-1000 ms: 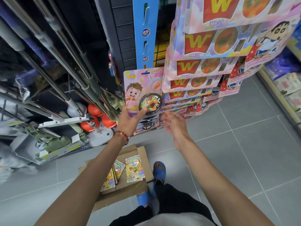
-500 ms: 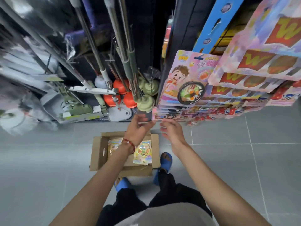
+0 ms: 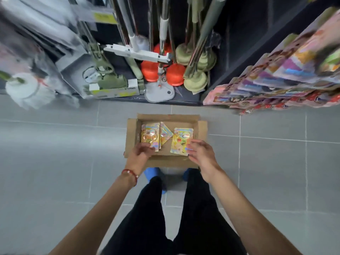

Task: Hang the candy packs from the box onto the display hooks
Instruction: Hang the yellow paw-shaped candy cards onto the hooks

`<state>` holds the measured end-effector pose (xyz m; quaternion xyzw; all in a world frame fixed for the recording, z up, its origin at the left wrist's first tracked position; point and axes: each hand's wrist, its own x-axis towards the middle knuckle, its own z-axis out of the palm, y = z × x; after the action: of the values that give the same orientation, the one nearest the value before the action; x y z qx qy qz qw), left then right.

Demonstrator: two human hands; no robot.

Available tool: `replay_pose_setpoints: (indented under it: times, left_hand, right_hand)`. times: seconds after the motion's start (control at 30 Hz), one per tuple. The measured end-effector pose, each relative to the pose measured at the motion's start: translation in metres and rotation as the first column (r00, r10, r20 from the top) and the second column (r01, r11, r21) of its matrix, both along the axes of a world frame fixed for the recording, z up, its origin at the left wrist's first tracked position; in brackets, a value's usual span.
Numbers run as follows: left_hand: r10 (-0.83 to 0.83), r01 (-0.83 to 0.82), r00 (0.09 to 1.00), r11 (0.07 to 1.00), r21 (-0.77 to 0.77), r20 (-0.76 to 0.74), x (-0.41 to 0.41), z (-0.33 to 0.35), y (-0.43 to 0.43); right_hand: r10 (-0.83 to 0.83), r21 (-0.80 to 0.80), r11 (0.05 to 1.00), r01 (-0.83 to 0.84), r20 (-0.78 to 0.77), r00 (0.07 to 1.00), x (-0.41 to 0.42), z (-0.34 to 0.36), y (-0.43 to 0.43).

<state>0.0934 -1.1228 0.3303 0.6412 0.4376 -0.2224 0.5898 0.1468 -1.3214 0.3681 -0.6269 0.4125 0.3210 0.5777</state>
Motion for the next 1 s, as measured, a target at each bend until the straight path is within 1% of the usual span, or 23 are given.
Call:
replay_pose_setpoints:
  times: [0.17, 0.27, 0.4, 0.5, 0.6, 0.7, 0.77, 0.8, 0.83, 0.87, 0.97, 1.0]
  left_hand:
    - [0.023, -0.020, 0.996, 0.999, 0.032, -0.087, -0.022, -0.065, 0.022]
    - [0.012, -0.003, 0.987, 0.998, 0.057, -0.160, -0.033, -0.124, 0.024]
    - [-0.060, 0.084, 0.964, 0.993, 0.082, -0.260, -0.034, -0.218, 0.012]
    - [-0.114, 0.168, 0.937, 0.976, 0.140, -0.331, -0.025, -0.295, 0.006]
    - [-0.155, 0.223, 0.932, 0.958, 0.180, -0.328, -0.015, -0.373, 0.001]
    - [-0.198, 0.274, 0.941, 0.923, 0.271, -0.274, -0.007, -0.449, 0.004]
    - [-0.205, 0.297, 0.936, 0.897, 0.328, -0.287, -0.004, -0.491, 0.007]
    - [-0.194, 0.295, 0.936, 0.890, 0.349, -0.294, -0.003, -0.510, 0.009]
    - [-0.181, 0.289, 0.936, 0.885, 0.365, -0.301, -0.002, -0.527, 0.011]
    - [-0.171, 0.286, 0.935, 0.881, 0.376, -0.311, -0.001, -0.542, 0.014]
    - [-0.143, 0.263, 0.939, 0.885, 0.385, -0.313, 0.000, -0.575, 0.020]
    - [-0.136, 0.253, 0.942, 0.888, 0.383, -0.308, 0.001, -0.582, 0.021]
  right_hand:
    - [0.038, -0.041, 0.998, -0.042, -0.084, 0.996, -0.018, -0.077, 0.015]
    - [0.070, -0.070, 0.994, -0.079, -0.124, 0.990, -0.024, -0.139, 0.015]
    - [0.172, -0.106, 0.976, -0.192, -0.172, 0.970, -0.029, -0.244, 0.009]
    - [0.272, -0.148, 0.942, -0.301, -0.188, 0.944, -0.025, -0.330, 0.002]
    - [0.343, -0.243, 0.891, -0.384, -0.196, 0.919, -0.019, -0.414, -0.012]
    - [0.337, -0.333, 0.856, -0.395, -0.218, 0.916, -0.013, -0.491, -0.025]
    - [0.344, -0.391, 0.830, -0.399, -0.206, 0.916, -0.009, -0.535, -0.034]
    - [0.365, -0.423, 0.809, -0.407, -0.180, 0.913, -0.008, -0.554, -0.036]
    - [0.425, -0.471, 0.765, -0.440, -0.144, 0.894, -0.008, -0.573, -0.041]
    - [0.508, -0.526, 0.695, -0.490, -0.123, 0.853, -0.008, -0.589, -0.045]
    - [0.721, -0.663, 0.466, -0.586, -0.100, 0.686, -0.006, -0.619, -0.050]
    - [0.787, -0.695, 0.399, -0.599, -0.076, 0.612, -0.001, -0.626, -0.052]
